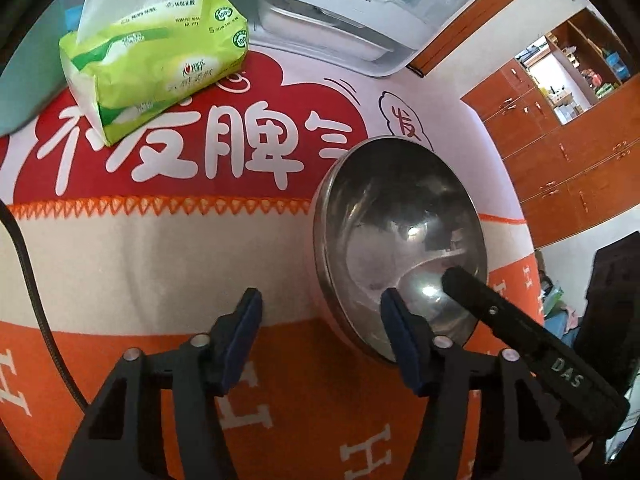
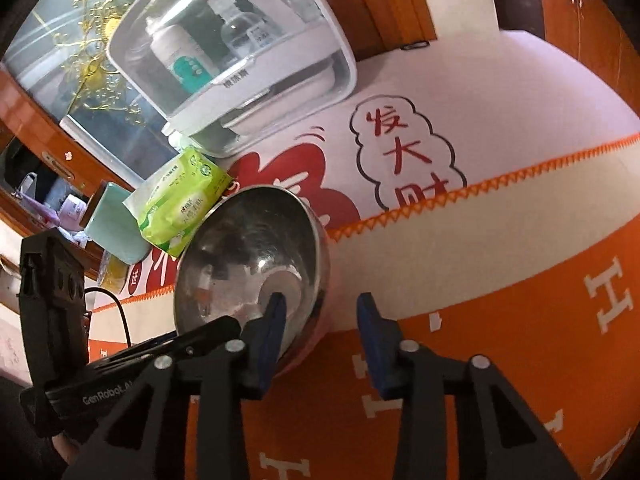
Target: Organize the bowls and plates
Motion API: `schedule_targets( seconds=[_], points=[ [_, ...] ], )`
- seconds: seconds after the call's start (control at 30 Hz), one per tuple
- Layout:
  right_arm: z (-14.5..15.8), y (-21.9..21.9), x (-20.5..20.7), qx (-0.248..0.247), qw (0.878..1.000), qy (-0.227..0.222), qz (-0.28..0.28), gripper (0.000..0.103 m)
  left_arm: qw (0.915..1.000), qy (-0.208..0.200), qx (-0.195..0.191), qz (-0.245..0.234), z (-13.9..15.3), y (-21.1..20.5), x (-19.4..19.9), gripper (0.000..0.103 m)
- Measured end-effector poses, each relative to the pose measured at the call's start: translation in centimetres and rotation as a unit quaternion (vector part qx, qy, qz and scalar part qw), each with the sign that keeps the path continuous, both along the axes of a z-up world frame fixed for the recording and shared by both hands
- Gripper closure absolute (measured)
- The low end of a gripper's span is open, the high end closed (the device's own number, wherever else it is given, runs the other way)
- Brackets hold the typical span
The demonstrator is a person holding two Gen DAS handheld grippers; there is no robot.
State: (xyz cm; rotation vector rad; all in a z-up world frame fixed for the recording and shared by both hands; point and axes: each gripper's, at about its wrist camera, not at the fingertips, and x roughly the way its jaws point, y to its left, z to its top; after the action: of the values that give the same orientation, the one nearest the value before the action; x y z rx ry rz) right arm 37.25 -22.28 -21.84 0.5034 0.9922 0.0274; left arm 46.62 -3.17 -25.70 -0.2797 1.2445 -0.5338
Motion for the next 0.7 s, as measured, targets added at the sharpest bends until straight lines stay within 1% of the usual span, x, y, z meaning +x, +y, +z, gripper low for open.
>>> schedule_targets(
  seconds=[0.03,0.1,0.13,0.2,0.3,0.4,0.5,0.7],
  points=[
    [-0.1,0.0,0.0,0.011,1.0,0.0,0.0,0.074,1.0,0.003,-0.004,0.002,0.0,0.2,-0.1,0.053],
    [-0.2,-0.2,0.0,0.029,1.0,0.001,-0.006,0.078,0.9999,0.01,-0.013,0.005,0.0,0.3,-0.1,0.059],
    [-0.2,-0.2,-0.1,0.033,0.999,0.001,-0.009,0.078,0.9998,0.012,-0.017,0.006,0.1,0.3,-0.2,0.06],
    [-0.2,-0.2,-0.1,0.034,0.999,0.001,-0.01,0.079,0.9996,0.014,-0.024,0.003,0.2,0.5,-0.6,0.068],
    [-0.1,-0.2,-0.1,0.035,0.999,0.005,-0.014,0.082,0.9997,0.015,-0.017,-0.004,0.4,0.0,-0.8,0.075],
    [-0.2,-0.3,-0.2,0.038,0.999,0.009,-0.02,0.086,0.9999,0.011,0.005,-0.009,0.5,-0.4,-1.1,0.079],
    [-0.2,-0.4,-0.4,0.039,0.999,0.015,-0.023,0.088,0.9997,0.015,0.012,-0.012,0.5,-0.4,-1.2,0.082],
    [0.0,-0.1,-0.8,0.04,0.999,0.025,-0.022,0.089,0.9994,0.026,0.021,-0.009,0.5,-0.1,-1.8,0.083]
  ],
)
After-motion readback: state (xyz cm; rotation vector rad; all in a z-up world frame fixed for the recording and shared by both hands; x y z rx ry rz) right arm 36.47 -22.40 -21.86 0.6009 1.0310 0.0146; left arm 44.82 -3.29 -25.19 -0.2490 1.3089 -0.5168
